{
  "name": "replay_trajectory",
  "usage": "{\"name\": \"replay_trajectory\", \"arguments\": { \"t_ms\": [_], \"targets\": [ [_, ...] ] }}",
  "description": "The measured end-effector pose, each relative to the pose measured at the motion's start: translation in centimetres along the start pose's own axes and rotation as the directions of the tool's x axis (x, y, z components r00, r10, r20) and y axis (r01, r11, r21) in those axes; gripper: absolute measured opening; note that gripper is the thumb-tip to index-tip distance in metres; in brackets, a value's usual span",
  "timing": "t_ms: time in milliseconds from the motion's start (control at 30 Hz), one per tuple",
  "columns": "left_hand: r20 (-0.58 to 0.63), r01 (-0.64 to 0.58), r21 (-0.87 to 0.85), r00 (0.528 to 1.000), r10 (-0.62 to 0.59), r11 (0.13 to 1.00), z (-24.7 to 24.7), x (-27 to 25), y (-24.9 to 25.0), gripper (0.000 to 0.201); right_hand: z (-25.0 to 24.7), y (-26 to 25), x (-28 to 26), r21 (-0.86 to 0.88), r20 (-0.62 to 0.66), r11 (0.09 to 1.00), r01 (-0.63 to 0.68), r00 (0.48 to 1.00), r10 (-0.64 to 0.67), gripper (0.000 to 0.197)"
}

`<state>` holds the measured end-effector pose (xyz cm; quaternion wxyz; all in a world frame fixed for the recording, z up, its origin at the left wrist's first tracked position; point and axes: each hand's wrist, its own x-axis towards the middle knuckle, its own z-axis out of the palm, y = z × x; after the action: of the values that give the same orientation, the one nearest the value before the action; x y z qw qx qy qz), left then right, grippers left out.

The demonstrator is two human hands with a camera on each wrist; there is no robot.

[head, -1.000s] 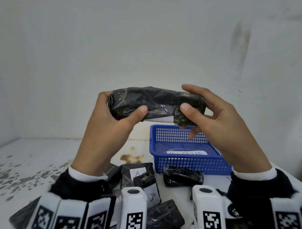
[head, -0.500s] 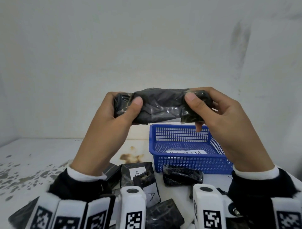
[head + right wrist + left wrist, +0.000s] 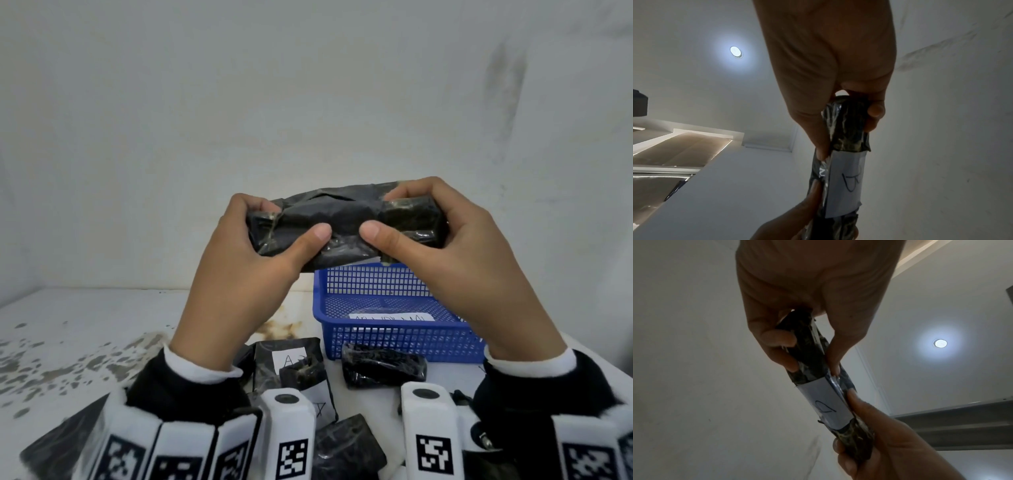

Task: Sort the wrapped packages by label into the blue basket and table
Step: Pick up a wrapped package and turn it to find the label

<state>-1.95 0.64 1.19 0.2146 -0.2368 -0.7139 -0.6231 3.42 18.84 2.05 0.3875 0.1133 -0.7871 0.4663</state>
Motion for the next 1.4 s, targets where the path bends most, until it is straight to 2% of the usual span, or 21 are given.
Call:
{"name": "replay_trajectory", "arguments": {
  "t_ms": [167,300,400,433,533,633,667,733,800,900,1000,1133,1267,1400],
  "targets": [
    [0.008,0.012,-0.073,1.000,-0.012,0.997,0.2,-0.2,0.8,0.059,0.3,-0.6,-0.1,0.040,-0.028,0.999,0.013,1.000,-0.012,0.032],
    [-0.029,0.036,-0.250,0.999,-0.045,0.968,0.2,0.3,0.2,0.030,0.3,-0.1,0.3,0.156,-0.054,0.984,-0.081,0.994,0.090,0.026],
    [-0.084,-0.012,-0.336,0.996,-0.018,0.942,0.0,0.7,-0.1,0.012,0.1,0.5,0.6,0.214,-0.021,0.961,-0.173,0.983,0.182,0.052],
    [-0.089,-0.032,-0.353,0.996,0.000,0.935,-0.1,0.7,-0.1,0.005,0.0,0.5,0.6,0.217,-0.002,0.954,-0.206,0.977,0.212,0.055],
    [-0.077,-0.068,-0.330,0.996,0.045,0.941,-0.4,0.8,-0.3,0.024,-0.3,0.0,0.5,0.222,0.062,0.928,-0.300,0.954,0.294,0.043],
    [0.007,-0.003,-0.275,1.000,0.005,0.961,-0.6,1.0,-0.6,0.040,-0.6,0.2,0.6,0.207,0.044,0.943,-0.259,0.966,0.255,0.027],
    [0.031,0.009,-0.241,1.000,-0.002,0.970,-0.6,1.1,-0.6,0.040,-0.6,0.3,0.6,0.201,0.024,0.951,-0.237,0.971,0.237,0.023],
    [0.080,0.035,-0.209,0.997,-0.018,0.977,-0.7,1.0,-0.6,0.026,-0.7,0.4,0.6,0.190,-0.011,0.960,-0.206,0.977,0.212,0.016],
    [0.128,0.085,-0.217,0.990,-0.058,0.972,-0.6,0.7,-0.1,0.027,-0.8,0.4,0.5,0.169,-0.037,0.971,-0.168,0.984,0.177,0.012],
    [0.104,0.065,-0.222,0.994,-0.042,0.973,-0.6,0.4,0.1,0.026,-0.7,0.3,0.4,0.157,-0.042,0.978,-0.135,0.989,0.143,0.014],
    [0.100,0.077,-0.240,0.993,-0.055,0.968,-0.6,0.3,0.2,0.024,-0.5,0.1,0.4,0.138,-0.057,0.983,-0.122,0.990,0.131,0.029],
    [0.087,0.080,-0.228,0.994,-0.062,0.970,-0.5,0.4,0.0,0.019,-0.3,0.2,0.3,0.123,-0.074,0.986,-0.112,0.990,0.122,0.027],
    [0.086,0.082,-0.207,0.994,-0.065,0.975,-0.3,0.5,-0.1,0.030,-0.3,0.3,0.2,0.100,-0.068,0.990,-0.103,0.992,0.110,0.020],
    [0.078,0.077,-0.199,0.995,-0.063,0.977,-0.4,0.6,-0.2,0.038,-0.1,0.3,0.2,0.081,-0.038,0.991,-0.110,0.993,0.114,0.023]
  ]
}}
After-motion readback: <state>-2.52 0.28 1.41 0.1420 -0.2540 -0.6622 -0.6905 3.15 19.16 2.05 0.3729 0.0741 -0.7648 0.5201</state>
